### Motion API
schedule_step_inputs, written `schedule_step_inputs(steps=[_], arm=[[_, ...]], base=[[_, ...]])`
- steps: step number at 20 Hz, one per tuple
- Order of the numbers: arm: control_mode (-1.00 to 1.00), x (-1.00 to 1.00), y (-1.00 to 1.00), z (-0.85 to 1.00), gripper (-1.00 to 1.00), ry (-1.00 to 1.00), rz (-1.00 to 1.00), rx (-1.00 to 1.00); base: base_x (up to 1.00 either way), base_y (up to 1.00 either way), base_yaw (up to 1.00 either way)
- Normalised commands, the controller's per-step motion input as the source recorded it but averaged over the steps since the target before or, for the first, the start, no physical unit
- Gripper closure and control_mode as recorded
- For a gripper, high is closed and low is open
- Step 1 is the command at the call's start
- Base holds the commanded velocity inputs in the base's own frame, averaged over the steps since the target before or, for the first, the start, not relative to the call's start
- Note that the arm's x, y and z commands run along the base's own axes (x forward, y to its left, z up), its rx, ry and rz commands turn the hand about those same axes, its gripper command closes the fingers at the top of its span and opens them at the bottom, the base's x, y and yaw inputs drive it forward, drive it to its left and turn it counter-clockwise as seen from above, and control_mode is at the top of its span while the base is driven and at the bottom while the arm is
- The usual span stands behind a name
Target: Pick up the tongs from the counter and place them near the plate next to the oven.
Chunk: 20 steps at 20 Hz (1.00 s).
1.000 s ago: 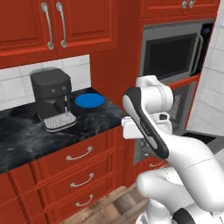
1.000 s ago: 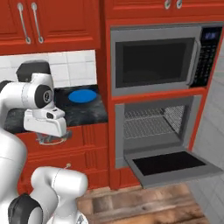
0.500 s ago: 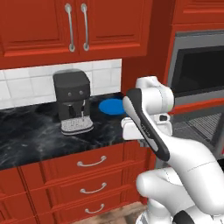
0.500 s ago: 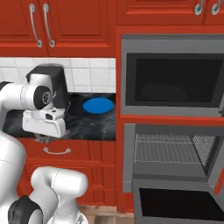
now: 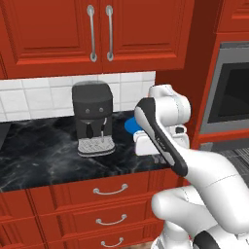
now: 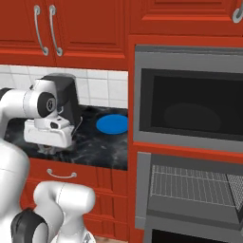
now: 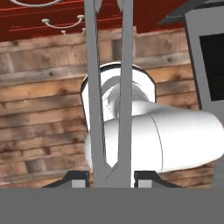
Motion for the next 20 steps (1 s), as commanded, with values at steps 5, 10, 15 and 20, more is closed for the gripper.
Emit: schedule_step_inputs(steps=[5, 10, 15, 20], arm=[[-1.00, 0.17, -0.05, -0.07, 1.00, 0.00, 0.17, 0.00], [-1.00, 0.55, -0.14, -0.16, 1.00, -0.03, 0.04, 0.00], [-1.00, 0.79, -0.12, -0.28, 1.00, -0.03, 0.01, 0.03], [-1.00, 0.76, -0.03, -0.40, 1.00, 0.00, 0.01, 0.07]], base=[[0.00, 0.00, 0.00], [0.00, 0.00, 0.00], [0.00, 0.00, 0.00], [0.00, 0.00, 0.00]])
